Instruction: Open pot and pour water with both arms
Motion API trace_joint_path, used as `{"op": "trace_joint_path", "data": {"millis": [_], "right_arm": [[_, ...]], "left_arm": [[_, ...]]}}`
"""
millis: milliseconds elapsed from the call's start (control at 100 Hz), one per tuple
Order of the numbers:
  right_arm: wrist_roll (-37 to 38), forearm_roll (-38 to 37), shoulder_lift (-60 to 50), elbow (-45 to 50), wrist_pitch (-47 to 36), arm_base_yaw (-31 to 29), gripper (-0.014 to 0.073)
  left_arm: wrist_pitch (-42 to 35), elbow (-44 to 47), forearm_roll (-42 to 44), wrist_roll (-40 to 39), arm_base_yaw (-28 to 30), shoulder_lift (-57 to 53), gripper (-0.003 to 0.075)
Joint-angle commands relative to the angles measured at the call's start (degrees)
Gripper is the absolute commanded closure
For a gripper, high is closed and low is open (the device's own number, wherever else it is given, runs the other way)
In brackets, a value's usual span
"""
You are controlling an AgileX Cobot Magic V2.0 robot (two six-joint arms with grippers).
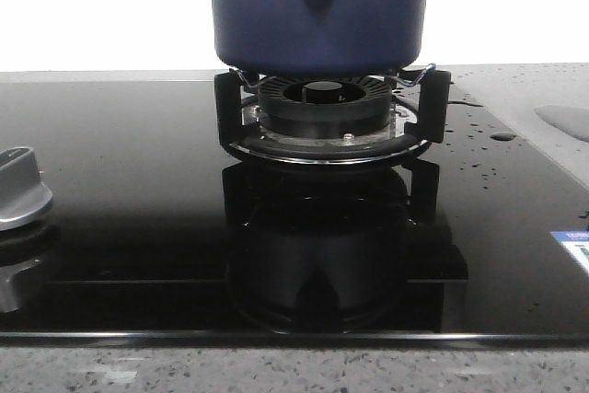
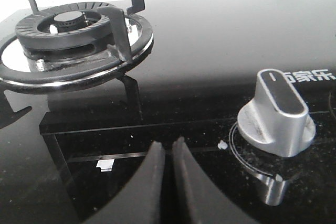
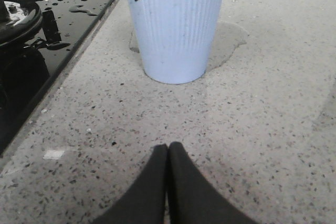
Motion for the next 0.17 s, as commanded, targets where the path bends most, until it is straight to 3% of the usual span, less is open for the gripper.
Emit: {"op": "trace_joint_path", "data": {"millis": [0, 160], "right_arm": [[-0.6, 0.37, -1.17, 1.62, -1.09, -0.39, 0.0665], [-0.6, 0.37, -1.17, 1.62, -1.09, -0.39, 0.0665]], "left_arm": [[-2.81, 2.55, -0.65, -0.5, 0.13, -0.73, 0.0741], [-2.81, 2.55, -0.65, -0.5, 0.13, -0.73, 0.0741]]}}
